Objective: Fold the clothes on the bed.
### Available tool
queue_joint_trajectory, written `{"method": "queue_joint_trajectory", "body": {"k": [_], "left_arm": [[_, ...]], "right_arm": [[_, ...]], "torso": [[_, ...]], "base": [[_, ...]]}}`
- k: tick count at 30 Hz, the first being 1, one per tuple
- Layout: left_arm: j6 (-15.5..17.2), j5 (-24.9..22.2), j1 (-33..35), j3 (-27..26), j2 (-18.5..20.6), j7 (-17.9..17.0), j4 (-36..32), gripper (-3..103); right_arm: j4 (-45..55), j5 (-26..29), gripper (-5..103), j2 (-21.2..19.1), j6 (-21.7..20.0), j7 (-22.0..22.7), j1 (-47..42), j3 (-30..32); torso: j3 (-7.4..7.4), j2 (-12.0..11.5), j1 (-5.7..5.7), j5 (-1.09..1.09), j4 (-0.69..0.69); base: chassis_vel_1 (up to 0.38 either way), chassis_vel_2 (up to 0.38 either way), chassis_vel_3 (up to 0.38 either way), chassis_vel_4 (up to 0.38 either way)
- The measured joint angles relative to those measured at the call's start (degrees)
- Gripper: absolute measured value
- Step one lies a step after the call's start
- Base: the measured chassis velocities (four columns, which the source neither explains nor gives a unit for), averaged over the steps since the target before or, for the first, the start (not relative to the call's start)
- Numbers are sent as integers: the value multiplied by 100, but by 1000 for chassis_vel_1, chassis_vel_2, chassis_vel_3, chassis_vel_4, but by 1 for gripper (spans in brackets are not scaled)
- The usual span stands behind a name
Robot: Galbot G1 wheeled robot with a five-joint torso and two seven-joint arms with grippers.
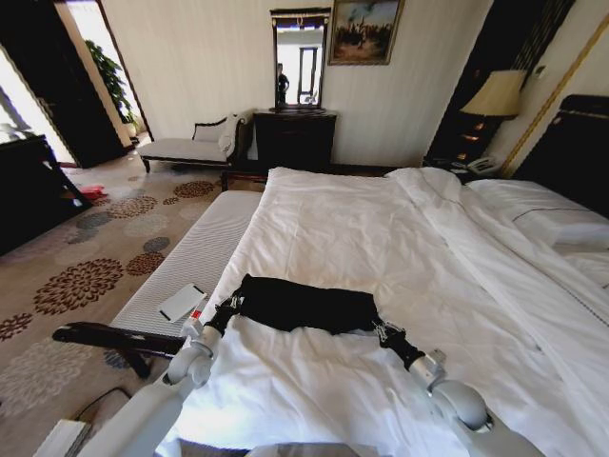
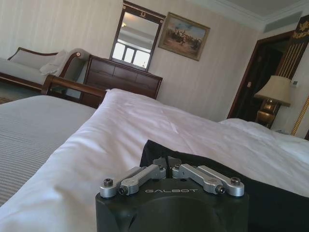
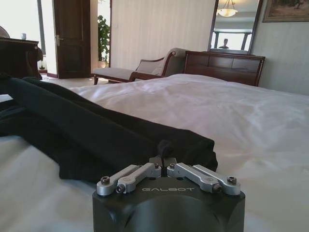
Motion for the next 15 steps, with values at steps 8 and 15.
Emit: {"method": "queue_joint_trajectory", "body": {"k": [8, 15], "left_arm": [[-94, 357, 407, -100, 95, 170, -197, 10], [-213, 695, 607, -279, 233, 328, -95, 37]], "right_arm": [[101, -560, 25, 110, 205, -215, -490, 106], [194, -786, 51, 120, 365, -239, -707, 283]], "torso": [[0, 0, 0, 0, -1], [0, 0, -1, 0, 0]], "base": [[0, 0, 0, 0], [0, 0, 0, 0]]}}
